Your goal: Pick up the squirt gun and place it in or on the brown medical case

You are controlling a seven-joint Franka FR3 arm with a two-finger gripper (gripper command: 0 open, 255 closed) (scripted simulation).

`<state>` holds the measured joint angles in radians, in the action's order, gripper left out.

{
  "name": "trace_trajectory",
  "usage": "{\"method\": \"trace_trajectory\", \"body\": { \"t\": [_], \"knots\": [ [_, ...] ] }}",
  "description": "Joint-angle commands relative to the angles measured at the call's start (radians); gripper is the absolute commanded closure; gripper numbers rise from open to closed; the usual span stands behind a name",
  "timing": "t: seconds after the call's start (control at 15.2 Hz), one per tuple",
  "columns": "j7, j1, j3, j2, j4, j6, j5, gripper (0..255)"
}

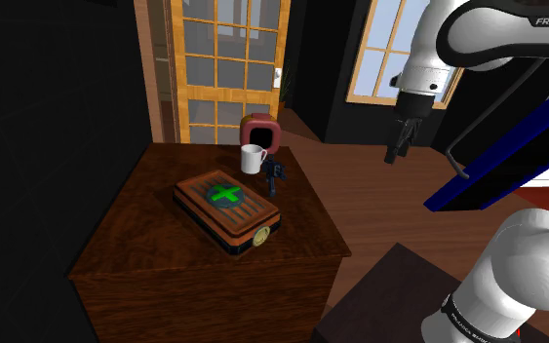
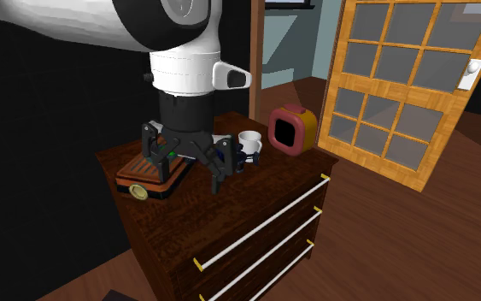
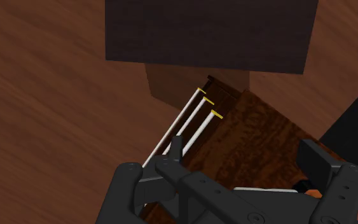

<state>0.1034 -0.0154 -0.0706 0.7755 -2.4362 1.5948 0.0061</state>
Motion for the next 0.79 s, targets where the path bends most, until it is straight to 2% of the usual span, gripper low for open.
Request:
{"method": "trace_trajectory", "body": {
  "t": [0.0, 0.33, 0.73],
  "knots": [
    [0.0, 0.0, 0.0, 0.0, 0.0, 0.0, 0.0, 0],
    [-0.119, -0.007, 0.06, -0.157, 0.036, 0.14, 0.048, 0],
    [-0.255, -0.007, 0.119, -0.368, 0.129, 0.282, 0.077, 0]
  ]
}}
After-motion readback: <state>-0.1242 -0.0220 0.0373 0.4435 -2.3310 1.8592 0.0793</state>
